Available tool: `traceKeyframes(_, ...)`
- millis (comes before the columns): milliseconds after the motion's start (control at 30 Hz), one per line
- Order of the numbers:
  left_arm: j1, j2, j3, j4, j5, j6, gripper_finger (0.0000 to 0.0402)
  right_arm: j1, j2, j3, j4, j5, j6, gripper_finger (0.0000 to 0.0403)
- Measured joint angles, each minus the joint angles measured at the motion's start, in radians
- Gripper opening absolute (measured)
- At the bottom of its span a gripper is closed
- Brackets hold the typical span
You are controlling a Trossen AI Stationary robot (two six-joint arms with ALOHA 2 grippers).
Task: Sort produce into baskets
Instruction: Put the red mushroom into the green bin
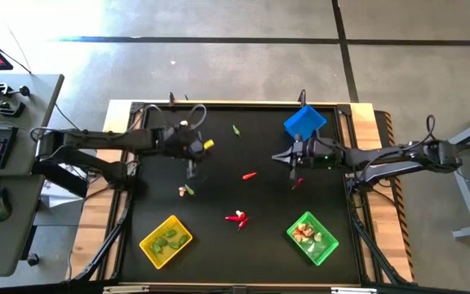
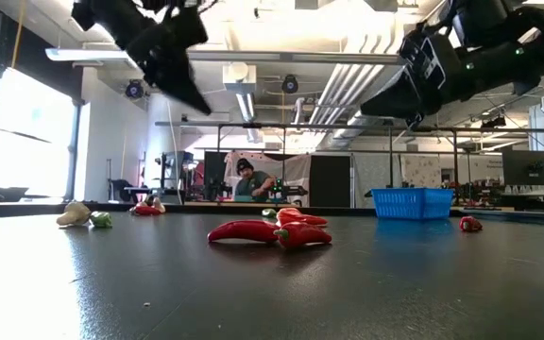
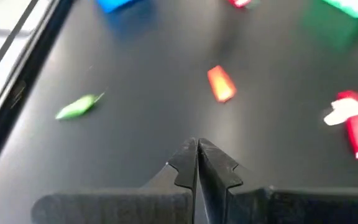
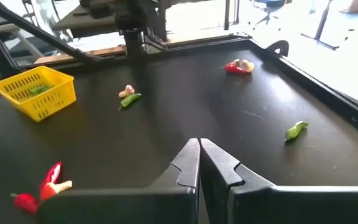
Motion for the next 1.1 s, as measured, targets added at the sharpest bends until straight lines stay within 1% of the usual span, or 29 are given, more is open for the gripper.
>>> traceKeyframes(67,0.063,-0.009,0.000,-0.066,-0.004,0.007,0.0000,0.015,0.000,0.000,0.004,0.020,0.000,0.0000)
traceKeyframes(233,0.236,-0.002,0.000,-0.206,-0.020,0.077,0.0000,0.025,0.000,0.000,0.005,0.023,0.000,0.0000)
traceKeyframes(367,0.362,0.029,0.000,-0.250,-0.076,0.099,0.0000,0.025,0.000,0.000,0.005,0.023,-0.004,0.0000)
traceKeyframes(500,0.444,0.083,0.001,-0.253,-0.137,0.139,0.0008,0.025,0.000,0.000,0.005,0.023,-0.008,0.0000)
traceKeyframes(633,0.493,0.151,0.001,-0.243,-0.195,0.155,0.0030,0.025,0.000,0.000,0.005,0.023,-0.028,0.0000)
traceKeyframes(800,0.529,0.224,0.001,-0.199,-0.262,0.122,0.0075,0.024,0.000,0.000,0.005,0.023,-0.037,0.0000)
traceKeyframes(1000,0.551,0.276,0.001,-0.113,-0.266,0.082,0.0125,0.022,0.000,0.000,0.004,0.023,-0.060,0.0000)
traceKeyframes(1100,0.560,0.300,0.002,-0.106,-0.275,0.063,0.0142,0.022,0.000,0.000,-0.002,0.023,-0.060,0.0000)
